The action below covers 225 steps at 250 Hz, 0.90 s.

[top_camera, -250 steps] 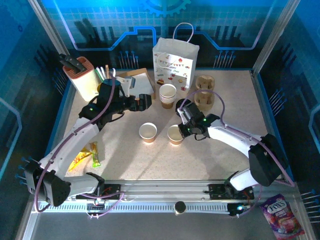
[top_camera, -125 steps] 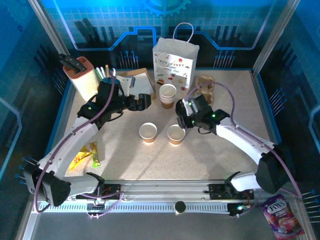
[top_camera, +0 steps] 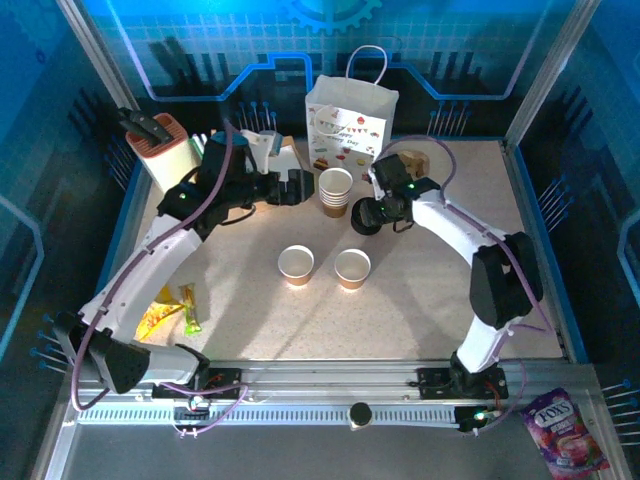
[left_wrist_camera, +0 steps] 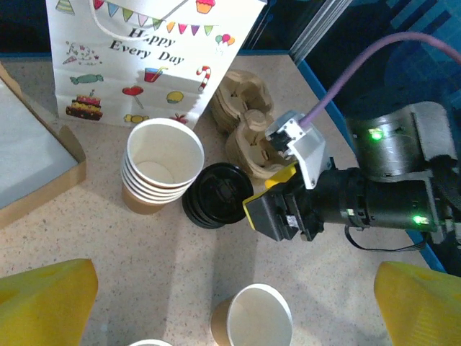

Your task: Pack the takeout coffee

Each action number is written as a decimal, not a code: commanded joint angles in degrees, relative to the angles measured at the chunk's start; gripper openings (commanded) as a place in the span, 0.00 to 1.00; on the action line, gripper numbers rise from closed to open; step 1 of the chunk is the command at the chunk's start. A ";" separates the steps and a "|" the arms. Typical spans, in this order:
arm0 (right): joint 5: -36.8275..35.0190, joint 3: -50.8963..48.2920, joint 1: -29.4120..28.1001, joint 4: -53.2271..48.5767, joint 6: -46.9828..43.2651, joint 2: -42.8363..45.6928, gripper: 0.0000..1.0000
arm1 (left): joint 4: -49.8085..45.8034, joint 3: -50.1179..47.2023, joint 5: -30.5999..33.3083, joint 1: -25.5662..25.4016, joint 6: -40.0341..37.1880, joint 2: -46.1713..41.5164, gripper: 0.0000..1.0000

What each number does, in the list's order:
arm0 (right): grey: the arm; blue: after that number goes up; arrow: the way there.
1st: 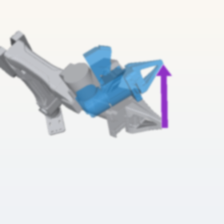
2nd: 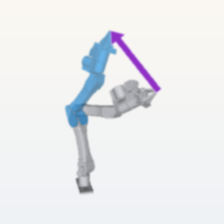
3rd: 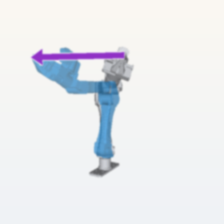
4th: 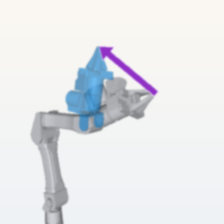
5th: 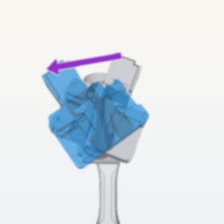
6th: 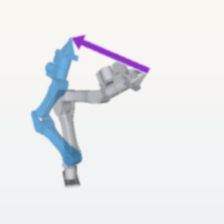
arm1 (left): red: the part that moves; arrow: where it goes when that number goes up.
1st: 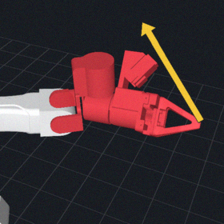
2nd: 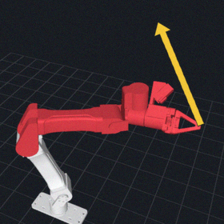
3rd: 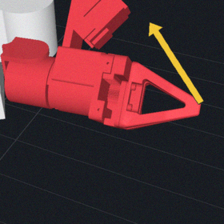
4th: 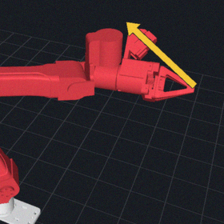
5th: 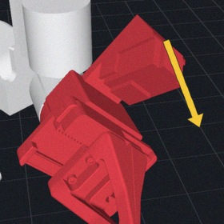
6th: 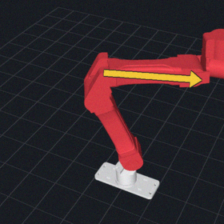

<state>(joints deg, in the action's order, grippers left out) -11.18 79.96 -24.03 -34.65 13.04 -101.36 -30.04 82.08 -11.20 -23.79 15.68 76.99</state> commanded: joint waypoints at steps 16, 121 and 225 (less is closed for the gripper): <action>-6.76 5.85 0.42 -5.33 -0.12 -5.56 0.50 | 3.26 -6.17 1.88 -0.38 -3.16 -3.41 0.99; -10.12 12.34 0.21 -7.54 -2.12 -12.33 0.42 | 5.04 -9.95 3.06 -0.39 -5.66 -5.18 0.99; -9.85 14.23 0.47 -7.73 -2.91 -13.97 0.31 | 5.30 -10.54 3.16 -0.38 -6.01 -5.35 0.99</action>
<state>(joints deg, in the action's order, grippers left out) -20.60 91.96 -24.03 -40.99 10.63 -113.99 -26.22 72.05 -8.60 -23.86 11.40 73.10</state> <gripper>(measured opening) 0.324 0.992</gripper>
